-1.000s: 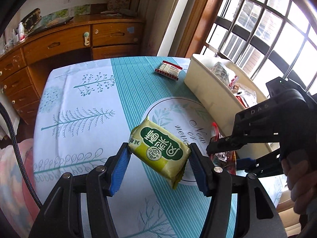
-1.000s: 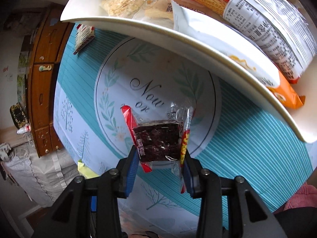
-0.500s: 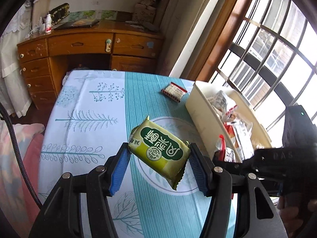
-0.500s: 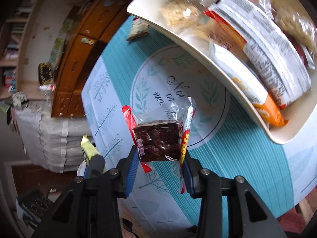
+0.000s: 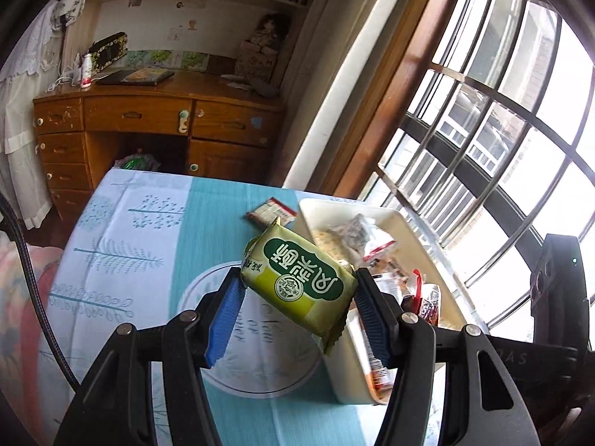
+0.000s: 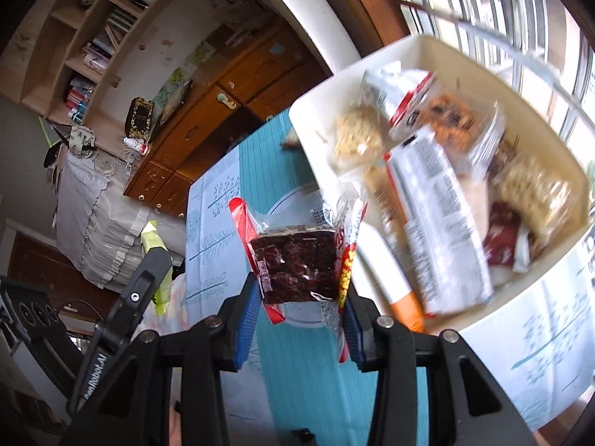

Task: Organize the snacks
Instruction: 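Carry the green pack and dark red-edged pack into the tray and release both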

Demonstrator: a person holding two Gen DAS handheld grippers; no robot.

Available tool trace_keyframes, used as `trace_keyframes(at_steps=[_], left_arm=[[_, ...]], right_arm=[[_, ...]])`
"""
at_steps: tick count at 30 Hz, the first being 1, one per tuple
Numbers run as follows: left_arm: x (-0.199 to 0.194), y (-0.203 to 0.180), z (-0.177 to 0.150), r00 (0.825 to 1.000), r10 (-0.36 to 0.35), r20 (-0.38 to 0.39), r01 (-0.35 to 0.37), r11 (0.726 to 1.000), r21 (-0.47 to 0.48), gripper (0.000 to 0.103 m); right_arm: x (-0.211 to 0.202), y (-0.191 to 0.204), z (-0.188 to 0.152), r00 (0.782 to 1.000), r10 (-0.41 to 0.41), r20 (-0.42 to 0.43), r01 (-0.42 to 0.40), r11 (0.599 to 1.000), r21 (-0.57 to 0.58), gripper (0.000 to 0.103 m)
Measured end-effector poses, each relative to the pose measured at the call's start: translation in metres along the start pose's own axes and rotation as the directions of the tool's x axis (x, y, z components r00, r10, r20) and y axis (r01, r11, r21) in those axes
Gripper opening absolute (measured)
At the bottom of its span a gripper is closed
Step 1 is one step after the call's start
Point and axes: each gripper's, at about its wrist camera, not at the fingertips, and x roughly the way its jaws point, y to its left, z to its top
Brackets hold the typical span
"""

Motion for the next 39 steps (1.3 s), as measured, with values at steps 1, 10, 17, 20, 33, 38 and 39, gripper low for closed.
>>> trace_keyframes(at_steps=[1,10,17,20,33,38,39], left_arm=[[0.001,-0.007,0.000,1.000,-0.008,0.001,0.008,1.000,0.003,0.059],[0.029,-0.064,-0.005,0.997,-0.059,-0.043,0.060,0.998,0.020,0.059],[0.056,-0.093,-0.017,0.992,-0.078,-0.101,0.079,0.997,0.009,0.059],[0.066,-0.101,-0.023,0.989,-0.081,-0.125,0.083,0.997,0.009,0.059],[0.081,-0.107,-0.017,0.983,0.034,-0.182,-0.029,0.999,0.032,0.088],[0.084,-0.094,-0.004,0.974,0.096,-0.207,-0.096,0.995,0.008,0.089],[0.084,-0.090,0.000,0.972,0.104,-0.210,-0.107,0.994,0.000,0.089]], right_arm=[[-0.005,-0.004,0.002,1.000,-0.006,0.014,0.006,1.000,-0.012,0.041],[-0.027,-0.040,0.011,0.997,-0.041,0.059,0.048,0.991,-0.127,0.041],[-0.024,-0.077,0.004,0.997,-0.082,0.003,0.082,0.985,-0.154,0.041],[-0.024,-0.088,0.001,0.995,-0.100,0.004,0.099,0.980,-0.172,0.041],[-0.028,-0.108,0.006,0.991,-0.132,0.018,0.133,0.978,-0.160,0.059],[-0.027,-0.109,0.008,0.987,-0.162,0.016,0.163,0.976,-0.145,0.073],[-0.027,-0.108,0.008,0.986,-0.162,0.021,0.164,0.975,-0.150,0.073]])
